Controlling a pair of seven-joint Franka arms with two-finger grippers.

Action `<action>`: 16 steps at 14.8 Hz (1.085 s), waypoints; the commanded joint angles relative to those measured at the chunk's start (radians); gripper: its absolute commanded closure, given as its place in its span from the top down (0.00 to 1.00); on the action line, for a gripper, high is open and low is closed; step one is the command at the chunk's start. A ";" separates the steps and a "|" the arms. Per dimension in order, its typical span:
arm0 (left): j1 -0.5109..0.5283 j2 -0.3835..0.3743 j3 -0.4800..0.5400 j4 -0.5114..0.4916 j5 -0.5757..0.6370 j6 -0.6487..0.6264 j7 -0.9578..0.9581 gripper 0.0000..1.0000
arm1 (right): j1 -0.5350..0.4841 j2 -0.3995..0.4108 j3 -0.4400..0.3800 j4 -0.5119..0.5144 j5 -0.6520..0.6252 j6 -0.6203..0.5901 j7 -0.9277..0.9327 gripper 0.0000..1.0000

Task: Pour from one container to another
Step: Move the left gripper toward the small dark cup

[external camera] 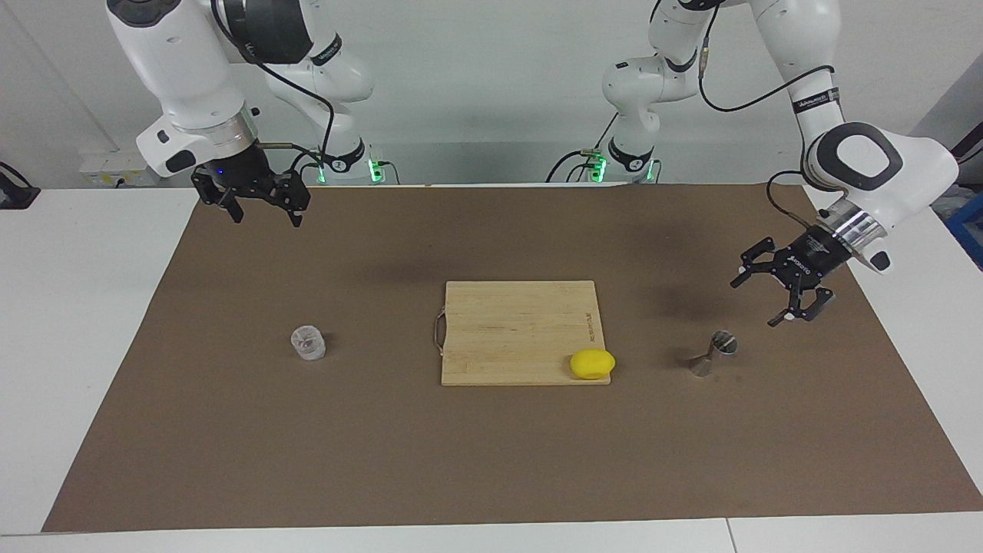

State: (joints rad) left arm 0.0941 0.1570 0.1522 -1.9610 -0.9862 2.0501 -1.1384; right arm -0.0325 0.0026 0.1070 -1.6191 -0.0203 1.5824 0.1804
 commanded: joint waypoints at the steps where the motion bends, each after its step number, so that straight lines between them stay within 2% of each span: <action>1: 0.019 0.045 -0.006 -0.025 -0.100 0.028 -0.012 1.00 | -0.012 -0.012 0.003 -0.007 0.005 -0.005 -0.022 0.99; 6: 0.004 0.079 -0.010 -0.056 -0.264 0.117 -0.008 1.00 | -0.012 -0.012 0.003 -0.007 0.005 -0.005 -0.022 0.99; 16: -0.069 0.104 -0.014 -0.062 -0.338 0.206 -0.004 1.00 | -0.012 -0.012 0.003 -0.007 0.005 -0.005 -0.022 0.99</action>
State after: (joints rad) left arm 0.0517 0.2627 0.1293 -2.0075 -1.2886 2.2146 -1.1386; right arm -0.0325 0.0026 0.1070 -1.6191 -0.0203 1.5824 0.1804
